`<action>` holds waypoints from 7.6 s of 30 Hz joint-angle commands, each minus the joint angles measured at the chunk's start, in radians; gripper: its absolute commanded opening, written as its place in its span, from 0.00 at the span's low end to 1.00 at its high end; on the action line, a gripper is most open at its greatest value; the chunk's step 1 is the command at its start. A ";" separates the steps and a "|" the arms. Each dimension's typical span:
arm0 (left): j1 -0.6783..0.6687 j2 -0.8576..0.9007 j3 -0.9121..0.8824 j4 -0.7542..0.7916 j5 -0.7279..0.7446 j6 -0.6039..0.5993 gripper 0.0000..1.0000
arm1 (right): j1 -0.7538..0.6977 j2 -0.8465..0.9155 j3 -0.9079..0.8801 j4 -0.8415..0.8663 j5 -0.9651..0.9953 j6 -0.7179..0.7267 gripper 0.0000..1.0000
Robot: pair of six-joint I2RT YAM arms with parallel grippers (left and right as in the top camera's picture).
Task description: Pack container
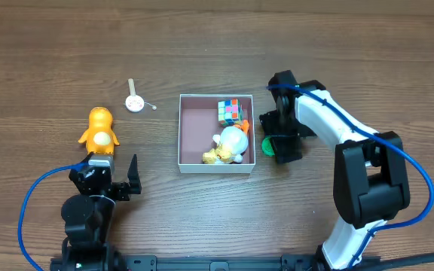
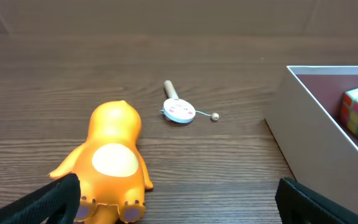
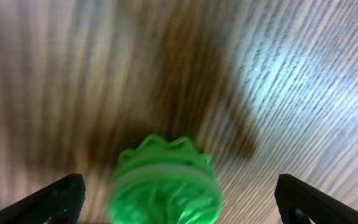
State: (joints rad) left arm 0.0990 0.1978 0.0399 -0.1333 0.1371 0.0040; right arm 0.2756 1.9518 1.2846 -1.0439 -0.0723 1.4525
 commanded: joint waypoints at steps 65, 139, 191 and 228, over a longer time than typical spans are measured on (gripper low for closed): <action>0.005 -0.002 -0.005 0.004 -0.007 0.019 1.00 | 0.299 0.122 0.736 -0.175 0.174 -0.882 0.78; 0.105 1.655 1.252 -0.856 -0.193 -0.012 1.00 | -0.341 0.124 0.816 -0.371 0.296 -0.824 1.00; -0.534 1.712 1.723 -1.165 0.163 -0.533 0.63 | -0.341 0.124 0.816 -0.371 0.296 -0.824 1.00; -0.547 1.712 1.558 -0.961 -0.063 -0.476 0.64 | -0.341 0.124 0.816 -0.371 0.296 -0.824 1.00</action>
State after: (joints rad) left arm -0.4324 1.9152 1.6413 -1.1011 0.1158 -0.4942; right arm -0.0639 2.0941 2.0998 -1.4170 0.2161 0.6239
